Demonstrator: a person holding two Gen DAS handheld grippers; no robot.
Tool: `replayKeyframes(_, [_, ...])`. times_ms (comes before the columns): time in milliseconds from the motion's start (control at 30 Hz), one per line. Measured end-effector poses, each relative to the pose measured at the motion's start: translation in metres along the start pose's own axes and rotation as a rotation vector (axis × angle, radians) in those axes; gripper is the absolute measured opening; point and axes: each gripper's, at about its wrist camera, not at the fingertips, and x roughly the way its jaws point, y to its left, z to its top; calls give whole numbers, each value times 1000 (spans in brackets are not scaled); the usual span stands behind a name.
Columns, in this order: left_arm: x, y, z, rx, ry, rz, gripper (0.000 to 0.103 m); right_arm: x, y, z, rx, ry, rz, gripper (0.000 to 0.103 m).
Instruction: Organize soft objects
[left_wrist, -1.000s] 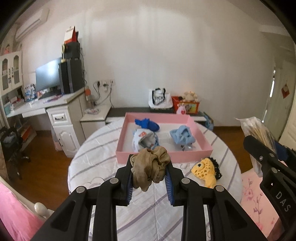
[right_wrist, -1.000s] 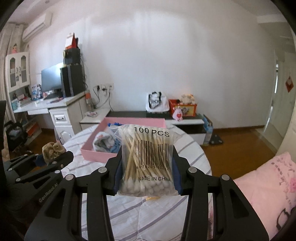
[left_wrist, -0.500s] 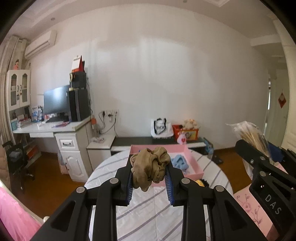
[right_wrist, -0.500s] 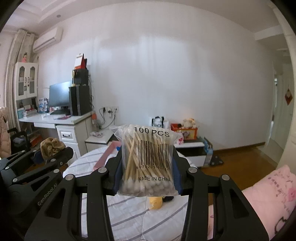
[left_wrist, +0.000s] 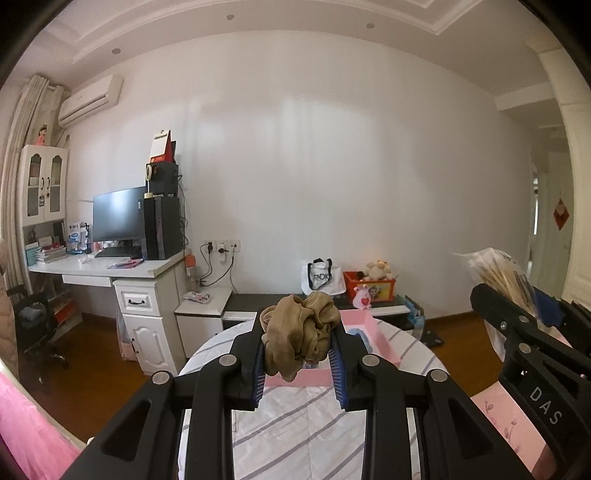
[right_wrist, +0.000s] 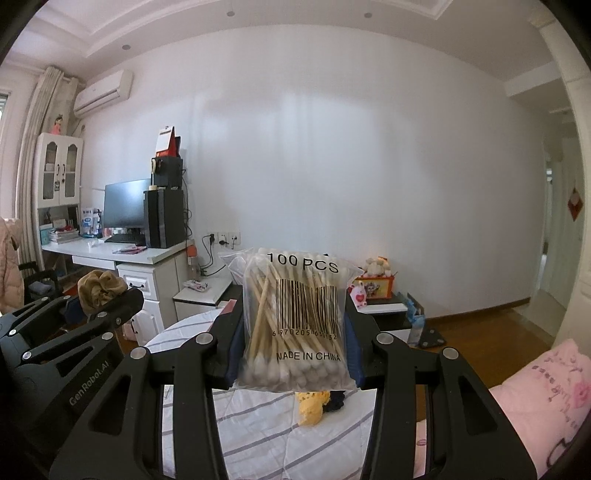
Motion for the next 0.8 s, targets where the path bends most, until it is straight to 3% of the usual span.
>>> replayKeyframes(800, [17,-8,10,-4,24,18,26,2,-4,-2,-6,21,10,41])
